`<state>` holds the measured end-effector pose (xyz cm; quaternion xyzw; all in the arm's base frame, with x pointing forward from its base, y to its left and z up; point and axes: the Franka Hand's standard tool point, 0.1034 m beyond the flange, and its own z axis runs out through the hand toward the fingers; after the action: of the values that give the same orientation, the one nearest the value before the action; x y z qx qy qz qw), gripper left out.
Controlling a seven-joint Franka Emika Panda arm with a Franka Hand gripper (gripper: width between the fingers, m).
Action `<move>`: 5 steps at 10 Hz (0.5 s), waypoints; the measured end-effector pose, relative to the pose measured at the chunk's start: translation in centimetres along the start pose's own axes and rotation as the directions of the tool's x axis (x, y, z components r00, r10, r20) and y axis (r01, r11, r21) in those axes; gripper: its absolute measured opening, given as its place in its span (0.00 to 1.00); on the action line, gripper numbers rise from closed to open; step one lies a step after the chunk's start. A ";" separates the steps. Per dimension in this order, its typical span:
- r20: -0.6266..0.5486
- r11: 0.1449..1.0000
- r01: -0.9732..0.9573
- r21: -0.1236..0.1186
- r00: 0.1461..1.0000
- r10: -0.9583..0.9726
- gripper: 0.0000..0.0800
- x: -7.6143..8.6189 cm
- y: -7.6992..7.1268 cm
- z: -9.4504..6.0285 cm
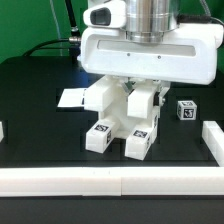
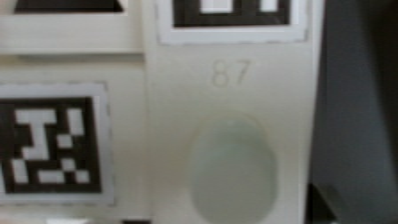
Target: Assemble chair
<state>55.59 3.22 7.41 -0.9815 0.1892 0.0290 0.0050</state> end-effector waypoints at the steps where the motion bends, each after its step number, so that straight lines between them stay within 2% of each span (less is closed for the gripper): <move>1: 0.000 1.000 0.000 0.000 1.000 0.000 0.50 0.0 0.0 0.0; 2: 0.000 1.000 0.000 0.000 1.000 0.000 0.73 0.0 0.0 0.0; 3: 0.000 1.000 0.000 0.000 1.000 0.000 0.79 0.0 0.0 0.0; 5: 0.000 1.000 0.000 0.000 1.000 0.000 0.81 0.0 0.0 0.0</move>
Offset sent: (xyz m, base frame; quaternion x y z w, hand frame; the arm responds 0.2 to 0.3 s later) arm 0.0000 0.0000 0.0000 0.0000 0.0000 0.0000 1.0000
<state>55.58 3.21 7.39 -0.9815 0.1892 0.0292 0.0049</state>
